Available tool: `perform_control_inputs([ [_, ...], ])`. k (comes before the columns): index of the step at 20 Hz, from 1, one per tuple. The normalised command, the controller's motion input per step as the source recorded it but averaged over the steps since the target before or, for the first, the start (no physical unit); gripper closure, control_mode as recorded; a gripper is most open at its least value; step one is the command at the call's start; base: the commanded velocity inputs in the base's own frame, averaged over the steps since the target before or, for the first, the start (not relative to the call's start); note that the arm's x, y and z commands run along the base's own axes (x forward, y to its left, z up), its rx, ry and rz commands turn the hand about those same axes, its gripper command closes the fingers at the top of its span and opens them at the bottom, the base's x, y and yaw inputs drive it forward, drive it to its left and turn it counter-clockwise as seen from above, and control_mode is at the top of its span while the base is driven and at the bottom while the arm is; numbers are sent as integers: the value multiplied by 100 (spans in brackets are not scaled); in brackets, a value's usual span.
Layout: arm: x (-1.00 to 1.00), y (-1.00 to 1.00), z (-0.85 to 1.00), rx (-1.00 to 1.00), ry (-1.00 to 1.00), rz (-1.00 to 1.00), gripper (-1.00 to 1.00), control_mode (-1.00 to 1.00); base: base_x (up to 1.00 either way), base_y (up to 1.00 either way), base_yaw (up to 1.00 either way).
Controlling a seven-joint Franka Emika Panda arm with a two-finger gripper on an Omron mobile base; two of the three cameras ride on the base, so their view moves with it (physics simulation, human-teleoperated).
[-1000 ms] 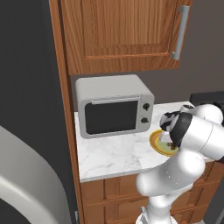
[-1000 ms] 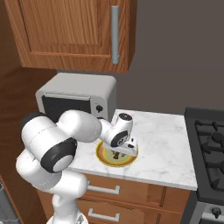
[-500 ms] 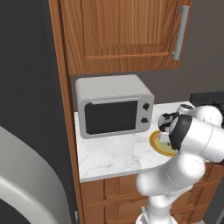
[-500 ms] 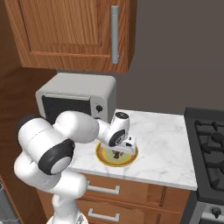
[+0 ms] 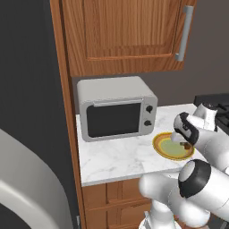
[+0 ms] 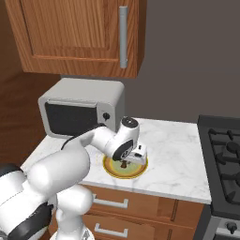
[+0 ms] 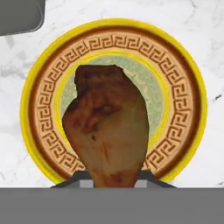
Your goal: Place the chicken drumstick on the counter behind the older chicken drumstick on the same shelf of the fridge to maintain FIFO order. Close the fridge door when finished.
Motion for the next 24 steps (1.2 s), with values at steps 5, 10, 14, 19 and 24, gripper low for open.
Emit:
perform_control_inputs([
  [5,-52,-4,91,2,-9,0,100,-100,0,0,0],
  [10,-39,4,72,0,-3,0,100,-100,0,0,0],
  [14,-30,21,66,0,0,0,100,-100,0,0,0],
  [19,-20,43,65,0,0,0,100,-100,0,0,0],
  [24,-22,66,49,0,0,0,100,-100,0,0,0],
])
